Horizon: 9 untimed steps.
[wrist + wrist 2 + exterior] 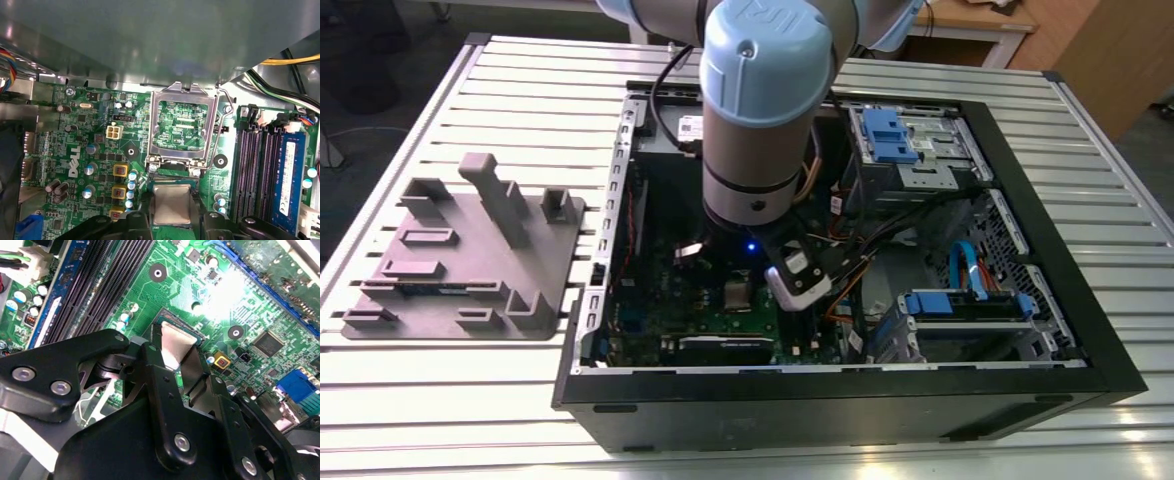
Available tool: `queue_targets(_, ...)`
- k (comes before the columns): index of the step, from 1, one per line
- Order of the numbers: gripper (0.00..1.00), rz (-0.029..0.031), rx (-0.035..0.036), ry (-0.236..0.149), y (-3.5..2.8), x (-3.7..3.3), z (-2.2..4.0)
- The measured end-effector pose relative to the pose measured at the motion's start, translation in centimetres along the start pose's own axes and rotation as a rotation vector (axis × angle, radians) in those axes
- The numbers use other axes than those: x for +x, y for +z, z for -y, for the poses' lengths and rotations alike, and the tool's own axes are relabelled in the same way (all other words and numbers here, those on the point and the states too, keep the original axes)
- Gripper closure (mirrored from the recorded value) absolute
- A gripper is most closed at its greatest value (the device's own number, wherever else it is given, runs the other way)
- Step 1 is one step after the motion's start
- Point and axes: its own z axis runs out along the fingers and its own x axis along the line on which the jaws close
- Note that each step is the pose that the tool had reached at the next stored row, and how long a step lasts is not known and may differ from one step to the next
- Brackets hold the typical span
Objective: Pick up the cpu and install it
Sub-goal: 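Place the cpu into insertion slot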
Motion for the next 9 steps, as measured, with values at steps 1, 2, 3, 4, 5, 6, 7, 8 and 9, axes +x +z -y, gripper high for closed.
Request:
queue_targets(1,0.58,-0.0001,0.0003,0.0,0.0,0.01,0.0)
queue_targets(2,0.58,-0.0002,0.0002,0.0,0.01,0.01,0.0)
queue_targets(3,0.58,-0.0002,0.0003,0.0,0.0,0.01,0.0)
queue_targets(4,0.58,-0.0002,0.0003,0.0,0.01,0.01,0.0)
queue_targets(5,0.58,-0.0002,0.0003,0.0,0.01,0.01,0.0)
queue_targets(6,0.58,-0.0002,0.0003,0.0,0.03,0.01,0.0)
queue_targets(7,0.58,-0.0002,0.0003,0.0,0.03,0.03,0.0)
queue_targets(8,0.58,-0.0001,0.0003,0.0,0.03,0.06,-0.01)
queue_targets(9,0.58,-0.0001,0.0002,0.0,0.03,0.1,-0.01)
